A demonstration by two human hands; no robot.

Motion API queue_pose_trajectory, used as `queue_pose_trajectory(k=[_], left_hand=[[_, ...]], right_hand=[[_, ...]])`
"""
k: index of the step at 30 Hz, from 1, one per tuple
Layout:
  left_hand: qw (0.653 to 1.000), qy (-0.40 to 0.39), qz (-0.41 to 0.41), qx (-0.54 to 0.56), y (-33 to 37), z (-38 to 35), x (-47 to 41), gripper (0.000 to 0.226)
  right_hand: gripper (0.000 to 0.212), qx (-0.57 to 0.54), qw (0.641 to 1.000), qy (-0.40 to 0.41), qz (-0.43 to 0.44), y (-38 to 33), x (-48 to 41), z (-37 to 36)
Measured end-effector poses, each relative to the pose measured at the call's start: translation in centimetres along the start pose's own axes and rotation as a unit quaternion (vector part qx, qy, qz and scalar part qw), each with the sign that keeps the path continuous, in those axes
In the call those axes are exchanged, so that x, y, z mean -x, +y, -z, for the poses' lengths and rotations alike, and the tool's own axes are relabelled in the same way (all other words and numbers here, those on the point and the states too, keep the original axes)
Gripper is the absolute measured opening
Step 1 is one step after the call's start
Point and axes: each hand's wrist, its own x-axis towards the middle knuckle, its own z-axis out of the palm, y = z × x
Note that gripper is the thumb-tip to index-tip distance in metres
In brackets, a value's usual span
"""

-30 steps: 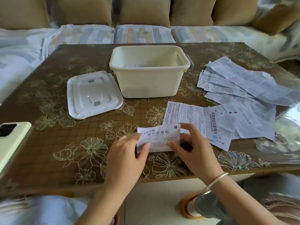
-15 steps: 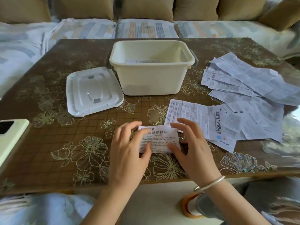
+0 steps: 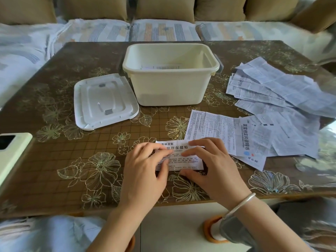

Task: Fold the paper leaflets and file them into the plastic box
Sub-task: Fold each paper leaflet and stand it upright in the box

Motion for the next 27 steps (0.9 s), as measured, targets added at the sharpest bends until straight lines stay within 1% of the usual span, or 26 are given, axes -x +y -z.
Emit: queue_pose_trajectory(k=[3, 5, 7, 10, 14, 16, 18, 19, 21, 22, 24, 26, 27], left_hand=[[1.0, -0.002, 0.003, 0.016, 0.0, 0.0, 0.0, 0.026], [0.999, 0.002, 0.0, 0.034, -0.1, 0.1, 0.0, 0.028], [0.999, 0.014, -0.006, 0.053, 0.0, 0.2, 0.1, 0.03], [0.997, 0.023, -0.009, 0.067, 0.1, 0.3, 0.2, 0.033], [0.998, 0.004, -0.012, 0.062, 0.0, 0.5, 0.2, 0.043], [0.998, 0.001, -0.017, 0.06, -0.2, 0.5, 0.2, 0.034], [0.997, 0.024, -0.015, 0.069, -0.3, 0.3, 0.2, 0.015], [0.997, 0.037, -0.008, 0.073, -0.3, 0.3, 0.2, 0.01], [0.994, 0.052, 0.001, 0.092, 0.0, 0.4, 0.2, 0.011], [0.992, 0.059, 0.001, 0.108, 0.1, 0.6, 0.2, 0.01], [0.985, 0.067, 0.012, 0.159, 0.4, 1.1, 0.3, 0.009], [0.968, 0.065, 0.064, 0.234, 0.5, 2.0, 0.2, 0.015], [0.954, 0.061, 0.105, 0.273, 0.5, 2.4, 0.1, 0.022]], right_hand=[[0.034, 0.018, 0.999, 0.0, 0.043, 0.3, -0.3, 0.3], [0.033, 0.048, 0.995, -0.002, 0.085, 0.3, -0.3, 0.4], [0.032, 0.071, 0.991, -0.003, 0.109, 0.2, -0.4, 0.4], [0.029, 0.064, 0.992, 0.007, 0.11, 0.2, -0.4, 0.4], [0.03, 0.073, 0.991, 0.013, 0.113, -0.3, -0.6, 0.5], [0.033, 0.082, 0.991, 0.014, 0.107, -0.5, -0.6, 0.7], [0.034, 0.085, 0.991, 0.015, 0.105, -0.9, -0.6, 0.8], [0.032, 0.086, 0.99, 0.015, 0.11, -1.1, -0.6, 0.9], [0.024, 0.085, 0.989, 0.027, 0.118, -1.6, -0.6, 0.9], [0.02, 0.078, 0.99, 0.04, 0.112, -1.8, -0.7, 0.9], [0.012, 0.043, 0.994, 0.069, 0.07, -2.1, -0.7, 1.0], [0.008, -0.043, 0.997, 0.066, 0.006, -2.4, -0.8, 1.2], [0.006, -0.113, 0.992, 0.048, -0.035, -2.5, -0.9, 1.4]])
